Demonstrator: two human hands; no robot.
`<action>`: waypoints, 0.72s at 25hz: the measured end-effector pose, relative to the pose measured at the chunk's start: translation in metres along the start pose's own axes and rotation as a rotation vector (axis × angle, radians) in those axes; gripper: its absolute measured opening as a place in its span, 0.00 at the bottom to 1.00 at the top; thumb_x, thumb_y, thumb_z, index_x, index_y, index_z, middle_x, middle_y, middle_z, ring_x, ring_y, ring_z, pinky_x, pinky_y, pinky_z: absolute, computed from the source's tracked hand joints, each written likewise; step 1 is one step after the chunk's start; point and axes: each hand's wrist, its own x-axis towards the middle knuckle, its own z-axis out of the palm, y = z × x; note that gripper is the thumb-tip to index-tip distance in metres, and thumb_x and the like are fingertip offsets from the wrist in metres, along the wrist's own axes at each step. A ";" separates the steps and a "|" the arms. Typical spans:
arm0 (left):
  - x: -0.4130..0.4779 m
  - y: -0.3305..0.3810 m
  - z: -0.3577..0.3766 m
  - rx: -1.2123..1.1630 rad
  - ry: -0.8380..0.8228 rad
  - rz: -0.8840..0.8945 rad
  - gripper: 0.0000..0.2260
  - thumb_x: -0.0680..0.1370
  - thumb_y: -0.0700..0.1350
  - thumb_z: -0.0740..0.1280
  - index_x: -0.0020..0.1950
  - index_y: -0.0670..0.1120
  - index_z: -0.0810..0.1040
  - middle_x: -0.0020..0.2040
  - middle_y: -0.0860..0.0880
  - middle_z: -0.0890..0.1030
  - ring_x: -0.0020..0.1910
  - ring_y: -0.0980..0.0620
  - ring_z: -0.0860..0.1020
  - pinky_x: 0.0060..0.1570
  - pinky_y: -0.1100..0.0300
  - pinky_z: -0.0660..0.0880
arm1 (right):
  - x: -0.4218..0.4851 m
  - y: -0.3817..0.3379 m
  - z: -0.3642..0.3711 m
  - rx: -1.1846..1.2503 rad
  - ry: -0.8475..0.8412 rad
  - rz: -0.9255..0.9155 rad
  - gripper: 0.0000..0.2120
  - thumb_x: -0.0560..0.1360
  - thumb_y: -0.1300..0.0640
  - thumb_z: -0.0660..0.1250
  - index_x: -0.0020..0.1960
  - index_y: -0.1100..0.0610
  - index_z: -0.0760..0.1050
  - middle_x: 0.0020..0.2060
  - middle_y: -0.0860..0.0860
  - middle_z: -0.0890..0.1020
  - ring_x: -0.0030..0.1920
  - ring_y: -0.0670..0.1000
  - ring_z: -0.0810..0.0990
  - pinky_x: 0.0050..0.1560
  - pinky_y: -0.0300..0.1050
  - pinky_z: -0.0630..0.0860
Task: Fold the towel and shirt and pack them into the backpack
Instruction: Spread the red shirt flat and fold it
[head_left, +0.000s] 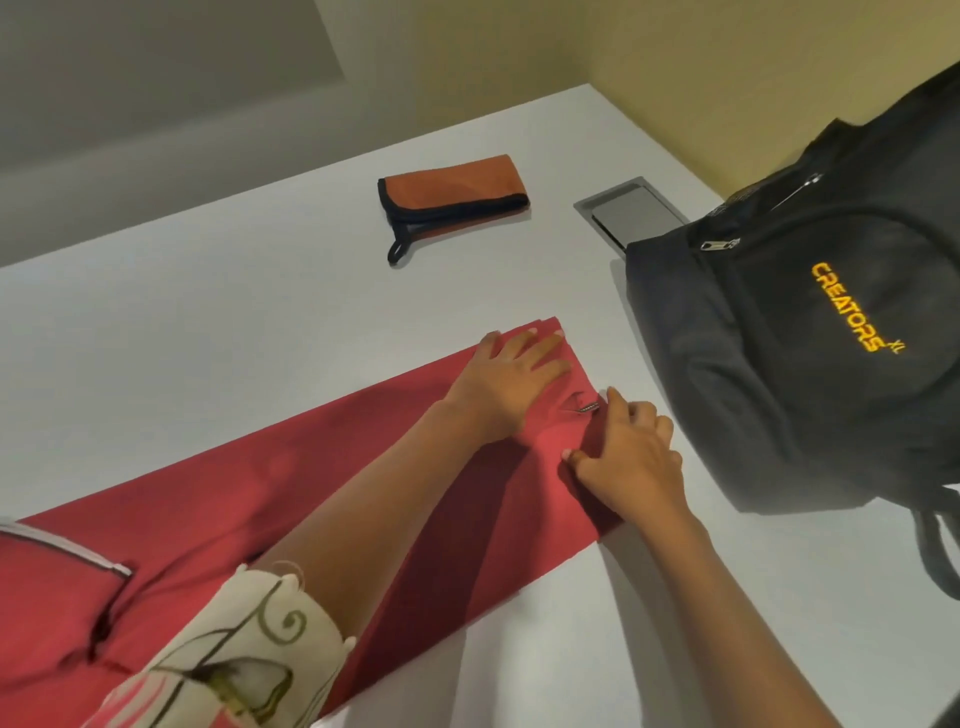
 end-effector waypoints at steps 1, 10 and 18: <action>0.009 0.000 -0.005 0.058 -0.040 0.019 0.28 0.78 0.48 0.58 0.78 0.55 0.54 0.80 0.49 0.50 0.78 0.44 0.51 0.74 0.41 0.52 | -0.001 -0.002 -0.001 -0.012 -0.003 0.017 0.38 0.73 0.43 0.69 0.76 0.53 0.54 0.69 0.56 0.64 0.69 0.58 0.63 0.65 0.56 0.67; 0.027 -0.003 -0.028 0.338 0.030 0.112 0.19 0.73 0.50 0.67 0.63 0.53 0.74 0.58 0.49 0.77 0.63 0.47 0.69 0.68 0.45 0.60 | 0.012 -0.002 -0.006 0.187 -0.014 0.124 0.07 0.71 0.52 0.69 0.43 0.54 0.74 0.46 0.54 0.79 0.54 0.57 0.73 0.49 0.48 0.67; -0.059 -0.051 -0.035 0.044 0.294 0.062 0.15 0.70 0.42 0.67 0.55 0.52 0.80 0.60 0.50 0.75 0.61 0.46 0.70 0.63 0.47 0.62 | -0.056 -0.047 -0.029 0.124 0.061 -0.185 0.08 0.72 0.51 0.66 0.37 0.51 0.69 0.32 0.47 0.75 0.34 0.49 0.72 0.46 0.48 0.63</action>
